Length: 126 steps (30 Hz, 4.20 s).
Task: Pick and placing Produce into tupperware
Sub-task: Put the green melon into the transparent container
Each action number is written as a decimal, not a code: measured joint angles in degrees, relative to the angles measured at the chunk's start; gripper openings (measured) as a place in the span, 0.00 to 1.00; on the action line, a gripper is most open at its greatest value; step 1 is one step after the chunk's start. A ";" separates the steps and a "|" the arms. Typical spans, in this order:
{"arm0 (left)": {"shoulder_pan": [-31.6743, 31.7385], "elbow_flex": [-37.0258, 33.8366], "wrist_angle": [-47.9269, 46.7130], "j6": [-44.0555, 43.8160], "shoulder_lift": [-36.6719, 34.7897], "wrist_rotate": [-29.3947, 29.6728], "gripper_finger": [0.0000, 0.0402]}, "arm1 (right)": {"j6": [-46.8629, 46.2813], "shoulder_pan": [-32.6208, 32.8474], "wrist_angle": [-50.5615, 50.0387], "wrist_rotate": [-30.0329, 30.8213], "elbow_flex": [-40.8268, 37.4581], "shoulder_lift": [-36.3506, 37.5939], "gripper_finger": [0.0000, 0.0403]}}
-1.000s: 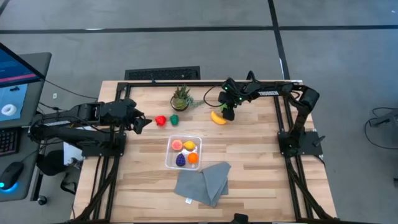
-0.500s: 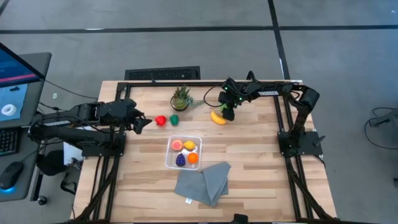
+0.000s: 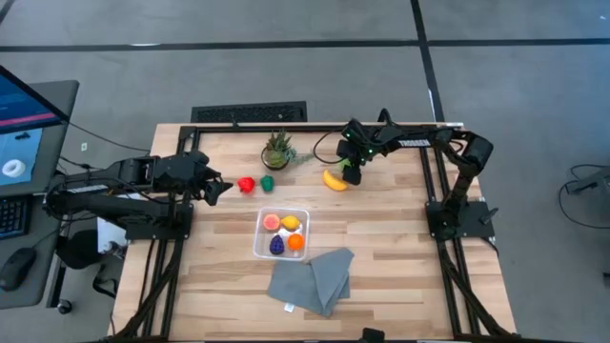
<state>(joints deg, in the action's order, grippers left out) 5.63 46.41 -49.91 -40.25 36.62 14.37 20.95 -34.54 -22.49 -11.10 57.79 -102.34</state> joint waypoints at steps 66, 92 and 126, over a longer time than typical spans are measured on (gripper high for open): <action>0.02 0.00 0.09 5.81 0.00 0.00 0.76 | -28.87 26.41 -4.98 7.03 0.12 29.13 0.58; 0.02 0.00 0.09 7.06 0.00 -0.02 0.76 | -32.04 32.98 10.87 11.62 0.12 28.96 0.57; 0.00 0.02 0.93 5.64 -0.02 -1.12 0.76 | -36.19 43.58 39.52 21.55 0.09 7.76 0.57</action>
<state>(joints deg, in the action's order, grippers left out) 5.63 46.44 -48.98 -34.61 36.60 13.25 -15.24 9.03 17.03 10.45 57.88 -94.58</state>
